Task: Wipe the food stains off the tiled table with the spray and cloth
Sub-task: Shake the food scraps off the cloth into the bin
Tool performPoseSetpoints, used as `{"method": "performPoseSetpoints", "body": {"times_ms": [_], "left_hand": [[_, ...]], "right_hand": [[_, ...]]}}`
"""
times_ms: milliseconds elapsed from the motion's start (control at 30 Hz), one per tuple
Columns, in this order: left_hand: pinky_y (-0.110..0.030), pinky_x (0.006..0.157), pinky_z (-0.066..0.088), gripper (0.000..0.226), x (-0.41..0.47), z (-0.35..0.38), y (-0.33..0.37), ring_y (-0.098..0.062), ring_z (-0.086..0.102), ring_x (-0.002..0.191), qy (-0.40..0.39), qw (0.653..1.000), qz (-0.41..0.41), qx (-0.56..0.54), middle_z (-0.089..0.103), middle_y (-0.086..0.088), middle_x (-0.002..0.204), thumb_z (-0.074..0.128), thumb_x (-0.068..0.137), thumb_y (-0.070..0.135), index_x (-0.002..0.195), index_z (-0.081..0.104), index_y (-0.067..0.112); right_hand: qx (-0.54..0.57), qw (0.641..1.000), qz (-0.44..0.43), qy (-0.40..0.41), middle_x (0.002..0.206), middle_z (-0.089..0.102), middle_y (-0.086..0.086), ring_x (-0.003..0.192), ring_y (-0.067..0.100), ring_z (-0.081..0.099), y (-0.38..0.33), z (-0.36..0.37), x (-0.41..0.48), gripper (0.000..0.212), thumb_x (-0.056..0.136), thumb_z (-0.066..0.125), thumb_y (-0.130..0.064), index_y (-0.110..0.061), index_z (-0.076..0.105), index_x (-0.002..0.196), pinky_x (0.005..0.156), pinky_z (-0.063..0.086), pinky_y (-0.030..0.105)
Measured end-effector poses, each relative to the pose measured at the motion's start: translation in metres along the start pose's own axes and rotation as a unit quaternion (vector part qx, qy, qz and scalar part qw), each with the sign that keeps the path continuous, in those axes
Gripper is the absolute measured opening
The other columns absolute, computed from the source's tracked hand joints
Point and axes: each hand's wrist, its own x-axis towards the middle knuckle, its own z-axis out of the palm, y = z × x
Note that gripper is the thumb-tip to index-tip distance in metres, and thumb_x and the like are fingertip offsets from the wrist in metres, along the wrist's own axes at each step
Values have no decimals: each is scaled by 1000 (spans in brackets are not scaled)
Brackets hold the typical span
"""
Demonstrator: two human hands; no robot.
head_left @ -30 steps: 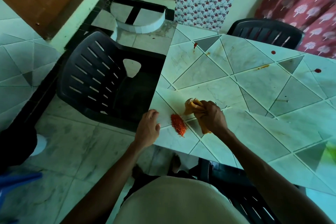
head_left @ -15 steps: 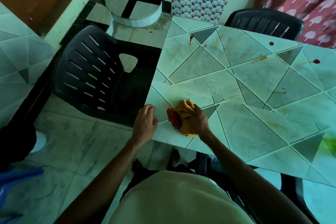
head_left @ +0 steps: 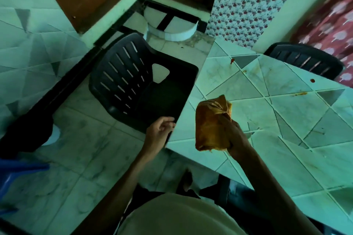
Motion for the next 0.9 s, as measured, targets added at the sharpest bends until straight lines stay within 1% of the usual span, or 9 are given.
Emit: {"method": "performPoseSetpoints", "body": {"times_ms": [133,267,400,467,533,600,700,833,900], "left_hand": [[-27,84,55,18,-14,-82,-5,-15,70,94,45,998,-7,-37,72,-1,103,57,98,14,113,67,18],[-32,88,56,15,-34,-176,-20,-14,71,96,115,992,-15,-47,74,3,100,61,96,18,103,68,28],[-30,84,57,17,-59,-277,-33,-11,72,92,215,973,-33,-74,75,9,95,62,85,34,100,68,30],[-30,82,57,20,-68,-322,-41,-11,71,90,265,959,-54,-82,75,7,95,63,83,36,100,68,28],[-33,82,58,13,-71,-360,-48,-14,71,90,303,945,-74,-95,74,3,96,64,89,25,102,69,26],[-34,84,57,14,-73,-401,-59,-13,72,88,340,929,-93,-111,74,3,95,63,92,18,100,68,28],[-31,82,56,15,-72,-452,-71,-11,71,86,383,909,-110,-126,75,5,92,61,94,17,100,67,30],[-29,83,55,14,-53,-522,-95,-6,70,85,422,883,-149,-140,73,6,97,60,95,21,106,67,26],[-30,85,56,15,-37,-560,-111,-4,69,85,435,874,-165,-142,72,7,98,59,96,24,109,66,24]], "right_hand": [[34,994,76,-67,122,70,13,109,35,68,9,95,3,43,95,59,-40,-18,55,132,87,58,49],[23,983,129,-125,113,72,12,101,33,71,23,200,5,27,94,61,-32,-19,59,117,72,62,41],[-27,965,168,-201,114,72,15,99,35,71,44,310,13,30,92,61,-33,-18,59,118,69,61,43],[-52,955,189,-221,117,70,17,102,37,69,52,366,16,38,90,64,-36,-17,59,122,72,60,45],[-65,948,201,-240,116,70,18,102,38,68,60,414,19,41,87,65,-37,-16,60,121,76,58,48],[-74,940,213,-256,114,71,19,101,39,69,70,467,25,38,92,62,-40,-15,60,121,80,58,52],[-99,915,234,-314,127,65,23,116,43,64,86,538,43,68,90,63,-58,-9,53,135,98,50,61],[-153,891,245,-351,121,69,22,110,41,67,108,642,77,52,99,48,-54,-10,58,125,93,54,56],[-178,880,245,-365,122,68,22,111,41,67,122,690,98,55,99,46,-55,-10,56,129,97,51,59]]}}
